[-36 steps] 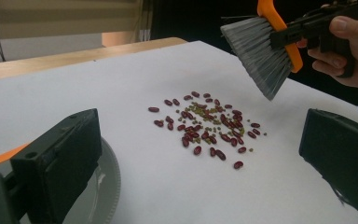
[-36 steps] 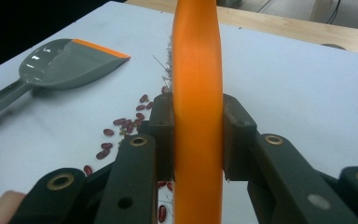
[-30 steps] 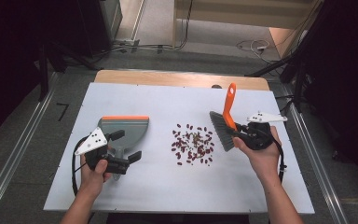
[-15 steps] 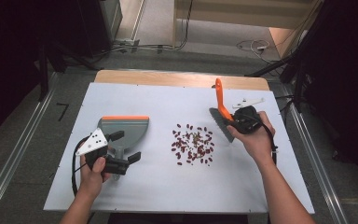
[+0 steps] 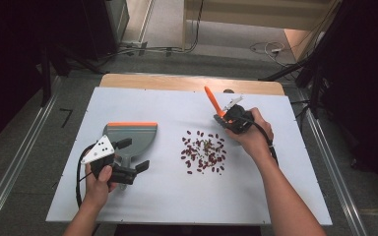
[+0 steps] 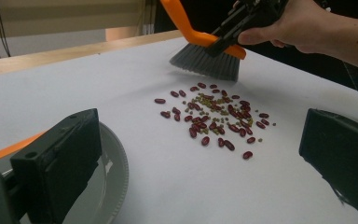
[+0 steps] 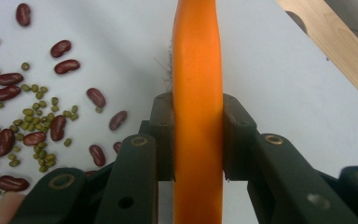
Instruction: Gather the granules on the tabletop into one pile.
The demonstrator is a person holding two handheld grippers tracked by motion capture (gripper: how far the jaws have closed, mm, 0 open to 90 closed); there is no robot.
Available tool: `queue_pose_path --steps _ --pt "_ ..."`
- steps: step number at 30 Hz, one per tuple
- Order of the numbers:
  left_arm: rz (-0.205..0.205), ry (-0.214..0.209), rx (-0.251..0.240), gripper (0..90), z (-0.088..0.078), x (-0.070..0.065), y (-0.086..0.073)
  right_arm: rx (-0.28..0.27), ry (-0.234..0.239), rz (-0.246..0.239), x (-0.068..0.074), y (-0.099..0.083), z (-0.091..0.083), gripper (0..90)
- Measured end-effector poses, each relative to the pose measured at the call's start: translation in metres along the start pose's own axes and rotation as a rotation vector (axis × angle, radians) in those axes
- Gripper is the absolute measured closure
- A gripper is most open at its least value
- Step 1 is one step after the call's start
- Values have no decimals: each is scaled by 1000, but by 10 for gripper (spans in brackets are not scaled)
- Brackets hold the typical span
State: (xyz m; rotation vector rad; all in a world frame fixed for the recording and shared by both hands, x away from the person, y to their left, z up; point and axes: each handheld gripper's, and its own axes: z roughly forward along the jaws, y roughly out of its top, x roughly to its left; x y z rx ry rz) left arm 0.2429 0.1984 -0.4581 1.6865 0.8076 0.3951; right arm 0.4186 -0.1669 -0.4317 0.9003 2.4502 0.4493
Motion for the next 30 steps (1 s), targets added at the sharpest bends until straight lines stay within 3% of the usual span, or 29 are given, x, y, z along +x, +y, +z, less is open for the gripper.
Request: queue_pose_path --steps 5,10,21,30 --pt "2 0 3 0 0 0 0 34 24 -91 20 10 5 693" --pt "-2 -1 1 0 0 -1 0 62 54 -141 28 9 3 694" --pt "-4 -3 5 0 3 -1 -1 32 132 -162 42 -6 -7 690" --pt "-6 0 -3 0 2 -1 0 22 166 -222 54 -12 -20 689"
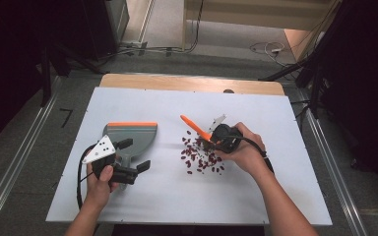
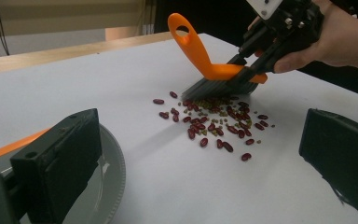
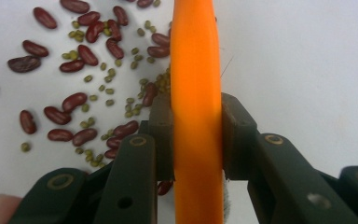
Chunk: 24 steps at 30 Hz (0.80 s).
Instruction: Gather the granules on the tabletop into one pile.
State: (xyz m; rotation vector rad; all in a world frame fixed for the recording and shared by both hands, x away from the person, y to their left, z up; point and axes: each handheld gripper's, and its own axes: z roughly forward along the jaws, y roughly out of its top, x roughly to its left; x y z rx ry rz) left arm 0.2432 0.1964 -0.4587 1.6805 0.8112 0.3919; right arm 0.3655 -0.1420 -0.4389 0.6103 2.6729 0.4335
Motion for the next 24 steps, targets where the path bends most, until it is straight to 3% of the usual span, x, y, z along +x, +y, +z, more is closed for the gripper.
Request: queue_pose_path --steps 4,11,14,17,21,23,24 --pt "-2 4 4 0 0 1 -1 -25 10 14 -2 -1 -9 692" --pt "-5 11 -2 0 -2 1 -1 -77 -44 5 -18 14 -16 692" --pt "-10 13 -6 0 -5 3 -1 -95 -58 -33 -24 31 -11 693" --pt "-28 7 -24 0 -7 3 0 -103 -28 -46 -27 49 1 693" --pt "-29 11 -31 0 -11 4 0 -62 -84 -125 -25 69 17 693" --pt "-36 15 -33 0 -13 5 -1 -43 -122 -198 -24 75 28 693" --pt "-38 17 -32 0 -14 6 -1 -29 -120 -203 -23 77 31 693"
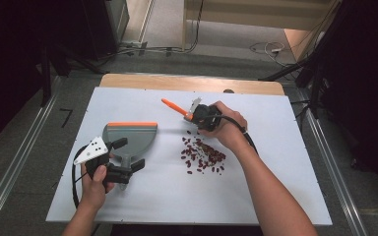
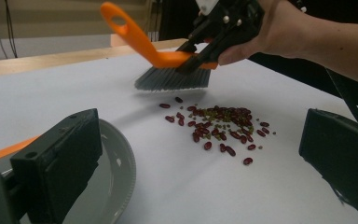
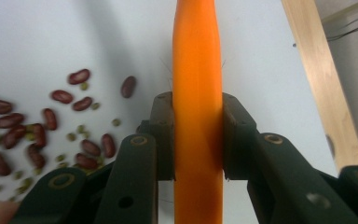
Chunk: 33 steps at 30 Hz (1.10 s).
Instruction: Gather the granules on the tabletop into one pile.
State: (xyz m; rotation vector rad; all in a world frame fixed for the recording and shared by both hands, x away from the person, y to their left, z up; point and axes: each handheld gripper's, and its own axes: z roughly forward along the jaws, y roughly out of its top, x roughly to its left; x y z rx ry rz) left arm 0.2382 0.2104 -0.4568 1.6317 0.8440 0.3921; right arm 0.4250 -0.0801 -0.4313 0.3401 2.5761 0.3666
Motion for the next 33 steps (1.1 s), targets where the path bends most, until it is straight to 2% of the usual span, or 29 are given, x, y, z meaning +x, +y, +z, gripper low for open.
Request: queue_pose_path --steps 1,2,5,6,8,13,16,22,28,33 --pt "1 0 0 0 -1 1 0 5 10 -21 2 2 6 693" --pt "1 1 0 0 -1 1 0 -11 30 -19 3 2 7 692" --pt "0 5 0 0 -3 2 -1 8 53 -42 11 5 7 691" --pt "-1 4 0 0 -3 2 -1 15 56 -66 15 5 7 691" --pt "-1 4 0 0 -3 2 -1 10 63 -80 19 3 6 690" --pt "2 3 0 0 -3 0 0 -21 109 -55 27 -7 0 685" --pt "7 3 3 0 -3 -2 0 -29 149 -60 34 -13 -5 682" --pt "10 -2 7 0 0 -3 1 -35 189 -98 44 -21 -14 678" --pt "12 -5 7 0 0 -4 1 -48 215 -126 55 -28 -22 677" --pt "10 -6 6 0 1 -4 0 -73 206 -132 58 -33 -27 677"
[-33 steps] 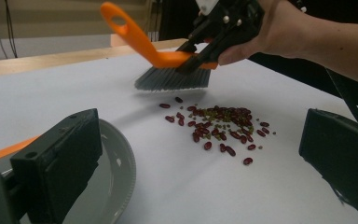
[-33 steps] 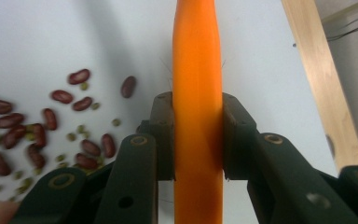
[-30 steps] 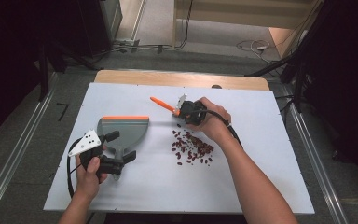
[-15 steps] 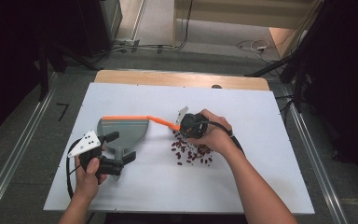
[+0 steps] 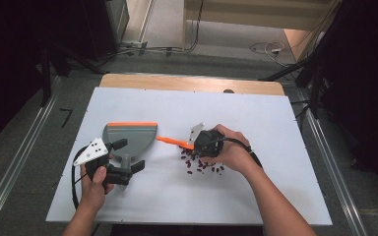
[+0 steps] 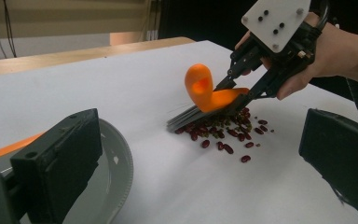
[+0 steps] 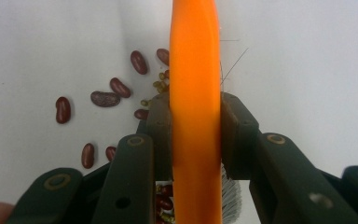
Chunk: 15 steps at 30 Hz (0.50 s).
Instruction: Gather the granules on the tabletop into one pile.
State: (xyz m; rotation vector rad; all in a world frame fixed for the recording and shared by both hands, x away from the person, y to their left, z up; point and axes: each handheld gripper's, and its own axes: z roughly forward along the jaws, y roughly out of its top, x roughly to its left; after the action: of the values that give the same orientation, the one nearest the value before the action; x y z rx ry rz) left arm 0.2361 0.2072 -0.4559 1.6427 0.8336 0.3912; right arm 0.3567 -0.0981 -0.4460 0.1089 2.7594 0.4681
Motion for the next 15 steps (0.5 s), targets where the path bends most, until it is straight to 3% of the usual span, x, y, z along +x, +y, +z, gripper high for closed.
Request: queue_pose_path --steps 3,7,15 --pt "3 1 4 0 1 -1 0 -9 -8 -9 2 -1 -3 678" --pt "2 2 3 0 1 -1 0 -35 -70 -14 0 -1 -8 687" --pt "0 11 -6 0 -1 1 0 -126 -165 53 -11 1 -33 691"
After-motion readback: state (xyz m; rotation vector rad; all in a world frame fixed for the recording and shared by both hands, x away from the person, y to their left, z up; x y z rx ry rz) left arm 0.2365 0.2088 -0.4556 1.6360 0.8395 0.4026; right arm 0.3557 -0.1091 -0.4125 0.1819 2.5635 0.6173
